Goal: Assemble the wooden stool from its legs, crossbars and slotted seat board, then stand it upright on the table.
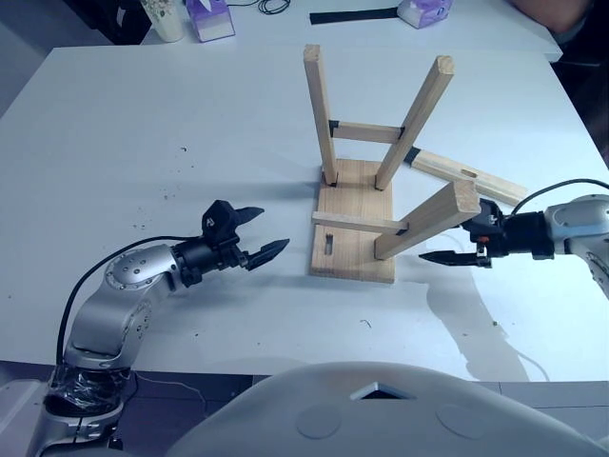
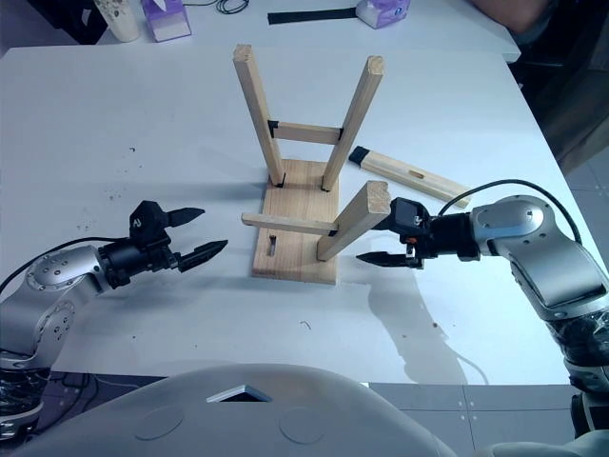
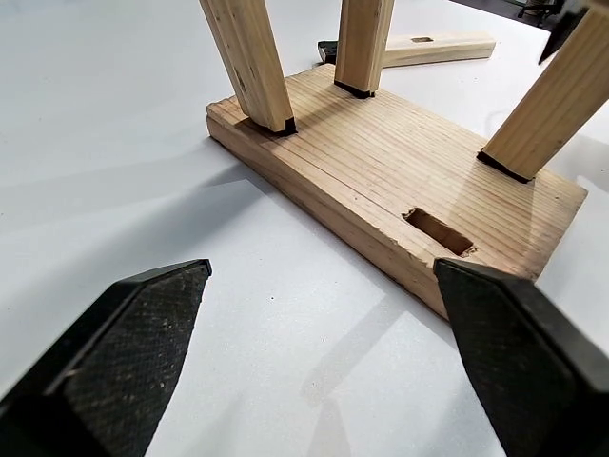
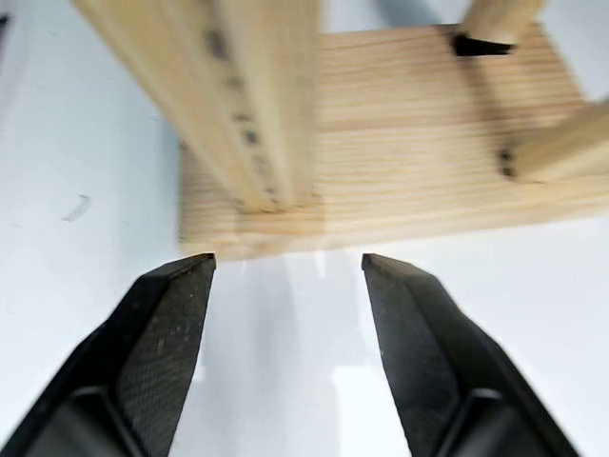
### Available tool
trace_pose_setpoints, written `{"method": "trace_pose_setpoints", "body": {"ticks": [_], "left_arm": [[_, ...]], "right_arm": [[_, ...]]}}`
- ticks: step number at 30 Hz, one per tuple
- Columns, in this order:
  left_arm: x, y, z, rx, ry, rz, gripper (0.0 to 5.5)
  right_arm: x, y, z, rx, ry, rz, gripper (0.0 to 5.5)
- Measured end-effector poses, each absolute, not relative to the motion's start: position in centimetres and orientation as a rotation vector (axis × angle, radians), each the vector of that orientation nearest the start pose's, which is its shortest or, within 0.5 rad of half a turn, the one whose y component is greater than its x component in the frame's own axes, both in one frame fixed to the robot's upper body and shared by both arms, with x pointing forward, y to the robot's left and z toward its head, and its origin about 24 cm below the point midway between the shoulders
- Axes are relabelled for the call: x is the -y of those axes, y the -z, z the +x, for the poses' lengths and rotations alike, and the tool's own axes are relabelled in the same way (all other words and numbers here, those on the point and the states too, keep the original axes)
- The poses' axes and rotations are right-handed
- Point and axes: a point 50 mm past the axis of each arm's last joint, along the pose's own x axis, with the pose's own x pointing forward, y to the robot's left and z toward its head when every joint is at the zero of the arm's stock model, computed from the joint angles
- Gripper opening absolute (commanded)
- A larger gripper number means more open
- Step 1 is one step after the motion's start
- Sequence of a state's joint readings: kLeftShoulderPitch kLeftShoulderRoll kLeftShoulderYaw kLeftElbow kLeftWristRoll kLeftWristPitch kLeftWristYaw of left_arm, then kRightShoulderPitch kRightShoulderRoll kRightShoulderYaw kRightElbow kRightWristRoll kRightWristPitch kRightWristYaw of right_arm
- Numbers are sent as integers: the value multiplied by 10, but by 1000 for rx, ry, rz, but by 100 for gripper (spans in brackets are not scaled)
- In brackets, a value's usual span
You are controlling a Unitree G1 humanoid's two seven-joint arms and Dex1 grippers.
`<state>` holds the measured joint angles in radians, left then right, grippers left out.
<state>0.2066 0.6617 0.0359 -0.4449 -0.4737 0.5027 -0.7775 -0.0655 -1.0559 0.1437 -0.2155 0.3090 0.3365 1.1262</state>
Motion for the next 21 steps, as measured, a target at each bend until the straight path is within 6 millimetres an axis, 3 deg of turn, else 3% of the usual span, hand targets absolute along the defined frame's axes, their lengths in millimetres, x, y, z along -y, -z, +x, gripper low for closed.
{"method": "trace_pose_setpoints", "body": {"ticks": [5,9,14,21], "left_arm": [[-206,-81,192,-379,869,96,434],[-207,-82,193,-370,865,100,434],[-207,-82,194,-368,860,101,434],[-203,-86,204,-345,884,110,434]], "right_arm": [[292,-115,255,-552,-859,-734,381],[321,-120,274,-530,-697,-710,387],[343,-111,286,-552,-611,-660,387],[342,-78,302,-581,-501,-502,387]]}}
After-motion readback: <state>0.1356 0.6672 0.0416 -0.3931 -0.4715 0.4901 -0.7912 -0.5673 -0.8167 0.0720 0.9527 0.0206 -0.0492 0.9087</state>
